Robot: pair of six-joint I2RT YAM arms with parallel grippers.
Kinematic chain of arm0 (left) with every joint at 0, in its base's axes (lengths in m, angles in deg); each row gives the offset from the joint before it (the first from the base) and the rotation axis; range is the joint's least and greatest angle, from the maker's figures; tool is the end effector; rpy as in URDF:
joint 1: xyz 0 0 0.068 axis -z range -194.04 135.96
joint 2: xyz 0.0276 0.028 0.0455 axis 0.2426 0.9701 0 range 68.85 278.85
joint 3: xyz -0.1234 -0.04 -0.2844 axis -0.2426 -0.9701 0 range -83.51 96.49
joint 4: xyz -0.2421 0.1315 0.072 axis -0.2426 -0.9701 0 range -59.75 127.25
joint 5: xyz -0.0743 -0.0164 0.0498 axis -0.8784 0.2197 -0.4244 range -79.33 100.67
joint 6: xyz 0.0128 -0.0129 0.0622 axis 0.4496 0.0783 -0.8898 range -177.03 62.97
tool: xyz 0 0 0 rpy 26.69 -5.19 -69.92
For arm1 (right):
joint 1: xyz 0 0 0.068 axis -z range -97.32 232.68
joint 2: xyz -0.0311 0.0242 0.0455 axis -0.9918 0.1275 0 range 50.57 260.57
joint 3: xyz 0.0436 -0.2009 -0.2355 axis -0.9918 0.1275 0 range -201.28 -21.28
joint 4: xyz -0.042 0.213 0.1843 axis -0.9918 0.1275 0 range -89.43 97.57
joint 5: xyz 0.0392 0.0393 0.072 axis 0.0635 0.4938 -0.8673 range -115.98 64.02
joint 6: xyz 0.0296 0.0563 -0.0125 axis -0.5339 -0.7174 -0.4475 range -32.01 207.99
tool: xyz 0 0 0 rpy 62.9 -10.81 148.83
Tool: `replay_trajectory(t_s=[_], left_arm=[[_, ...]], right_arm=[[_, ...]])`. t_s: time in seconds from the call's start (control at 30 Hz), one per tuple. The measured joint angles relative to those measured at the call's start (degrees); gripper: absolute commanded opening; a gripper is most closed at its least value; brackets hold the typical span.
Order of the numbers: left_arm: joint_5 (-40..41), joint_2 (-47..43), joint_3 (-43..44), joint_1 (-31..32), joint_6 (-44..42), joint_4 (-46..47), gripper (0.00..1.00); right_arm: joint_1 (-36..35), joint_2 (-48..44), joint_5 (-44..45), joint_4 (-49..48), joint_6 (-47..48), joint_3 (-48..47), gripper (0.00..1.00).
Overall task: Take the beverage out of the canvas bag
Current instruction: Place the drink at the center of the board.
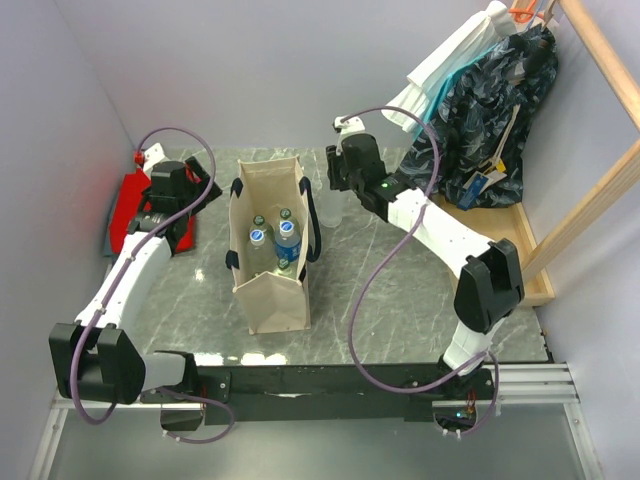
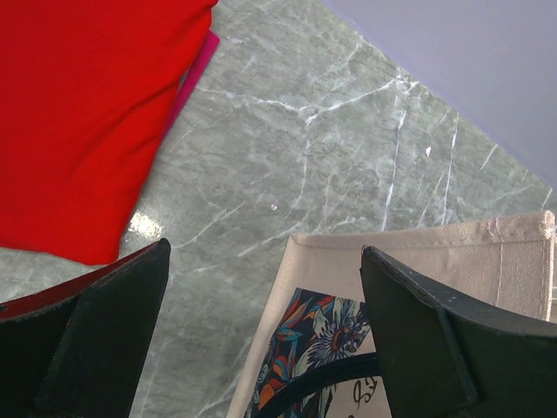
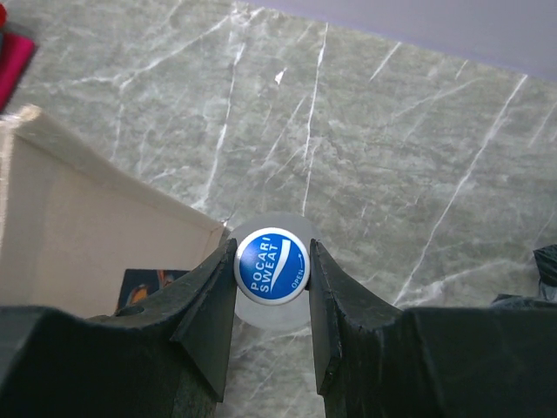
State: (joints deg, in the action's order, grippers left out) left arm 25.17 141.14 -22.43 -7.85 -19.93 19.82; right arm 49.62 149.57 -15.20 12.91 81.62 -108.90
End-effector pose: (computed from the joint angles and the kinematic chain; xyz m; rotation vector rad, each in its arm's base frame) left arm 0.3110 -0.0210 0.3515 -0.6967 1.9381 -0.2065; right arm 0.3885 0.2415 0.3705 -0.3386 1.9574 0.2604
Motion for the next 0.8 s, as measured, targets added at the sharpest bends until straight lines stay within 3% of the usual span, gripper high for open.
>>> replay_trajectory(t_s=[0.8], left_arm=[[0.4,1.8,0.0,0.0,0.0,0.0,0.96]], right_arm=[[0.1,4.5,0.2,-0.6,0.8,-0.5,0.0]])
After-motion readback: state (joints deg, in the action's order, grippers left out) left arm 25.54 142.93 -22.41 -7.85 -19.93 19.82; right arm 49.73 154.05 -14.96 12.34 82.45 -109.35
